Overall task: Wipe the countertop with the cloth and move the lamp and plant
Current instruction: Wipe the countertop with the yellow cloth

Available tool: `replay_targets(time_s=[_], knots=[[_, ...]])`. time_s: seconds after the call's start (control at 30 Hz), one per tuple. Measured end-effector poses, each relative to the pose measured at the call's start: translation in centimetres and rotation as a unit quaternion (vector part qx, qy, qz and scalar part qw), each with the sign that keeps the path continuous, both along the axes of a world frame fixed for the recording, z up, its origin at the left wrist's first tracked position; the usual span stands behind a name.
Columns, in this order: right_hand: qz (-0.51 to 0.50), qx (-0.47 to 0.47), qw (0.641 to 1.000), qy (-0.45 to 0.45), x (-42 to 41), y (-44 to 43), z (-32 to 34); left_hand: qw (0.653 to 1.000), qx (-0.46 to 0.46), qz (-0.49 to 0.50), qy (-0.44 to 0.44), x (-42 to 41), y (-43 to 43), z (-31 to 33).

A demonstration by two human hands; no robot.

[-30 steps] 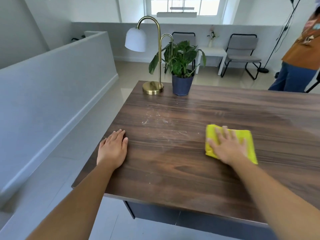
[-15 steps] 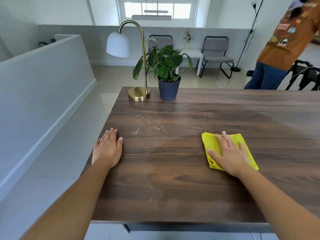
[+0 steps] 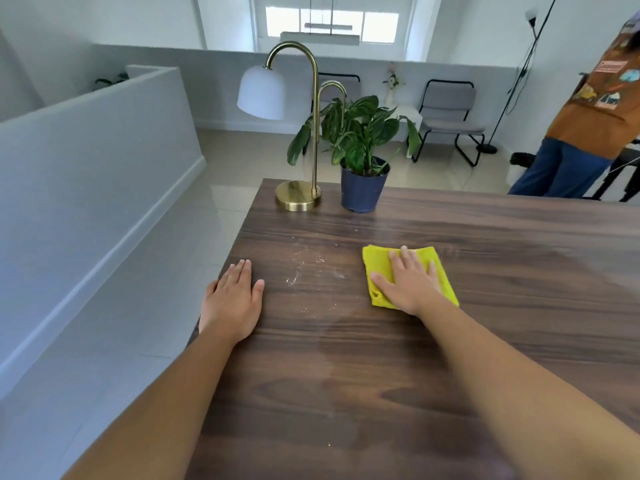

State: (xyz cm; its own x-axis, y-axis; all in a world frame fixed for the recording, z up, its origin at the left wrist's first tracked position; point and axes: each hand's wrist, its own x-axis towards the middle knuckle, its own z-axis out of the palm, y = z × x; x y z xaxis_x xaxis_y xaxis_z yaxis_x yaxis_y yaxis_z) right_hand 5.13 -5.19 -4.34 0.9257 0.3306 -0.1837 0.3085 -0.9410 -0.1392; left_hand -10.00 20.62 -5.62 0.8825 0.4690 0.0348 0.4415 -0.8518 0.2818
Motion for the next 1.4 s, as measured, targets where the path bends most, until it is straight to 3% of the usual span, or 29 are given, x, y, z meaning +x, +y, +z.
replay_targets(time_s=[0.13, 0.23, 0.3, 0.5, 0.67, 0.73, 0.9, 1.03, 1.1, 1.23, 1.4], knots=[[0.200, 0.026, 0.979, -0.019, -7.4, 8.1, -0.9, 0.999, -0.019, 0.032, 0.001, 0.1, 0.3, 0.1], [0.238, 0.020, 0.971, -0.016, -7.2, 6.4, -1.2, 0.999, -0.024, 0.042, 0.011, 0.3, 0.3, 0.2], [0.200, 0.006, 0.979, -0.022, -4.0, 3.1, -1.3, 0.999, -0.021, 0.042, 0.018, 0.4, 0.1, 0.3], [-0.049, -0.023, 0.998, -0.021, 5.9, -9.8, -0.9, 0.999, -0.012, 0.042, 0.032, 0.8, 0.1, 0.5], [-0.134, -0.024, 0.991, -0.015, 8.2, -8.3, -0.5, 0.999, -0.006, 0.042, 0.029, 0.8, 0.1, 0.4], [-0.096, -0.024, 0.995, -0.011, 8.0, -3.7, -0.2, 0.999, -0.007, 0.045, 0.027, 0.9, 0.1, 0.5], [0.164, -0.003, 0.986, 0.003, 1.2, 9.8, -0.1, 0.998, -0.017, 0.061, 0.018, 0.8, 0.4, 0.3], [0.238, 0.001, 0.971, -0.011, 0.2, 9.0, -0.5, 0.997, -0.018, 0.067, 0.016, 1.4, 0.7, 0.6], [0.206, -0.001, 0.978, -0.016, 2.6, 5.6, -0.8, 0.998, -0.018, 0.065, 0.022, 1.7, 0.8, 0.7], [0.025, -0.016, 0.999, -0.013, 9.0, -3.5, -0.9, 0.998, -0.015, 0.063, 0.025, 2.1, 0.9, 0.6], [-0.135, -0.027, 0.990, -0.015, 12.8, -8.1, -0.5, 0.998, -0.020, 0.060, 0.003, 1.7, 1.0, 0.4]])
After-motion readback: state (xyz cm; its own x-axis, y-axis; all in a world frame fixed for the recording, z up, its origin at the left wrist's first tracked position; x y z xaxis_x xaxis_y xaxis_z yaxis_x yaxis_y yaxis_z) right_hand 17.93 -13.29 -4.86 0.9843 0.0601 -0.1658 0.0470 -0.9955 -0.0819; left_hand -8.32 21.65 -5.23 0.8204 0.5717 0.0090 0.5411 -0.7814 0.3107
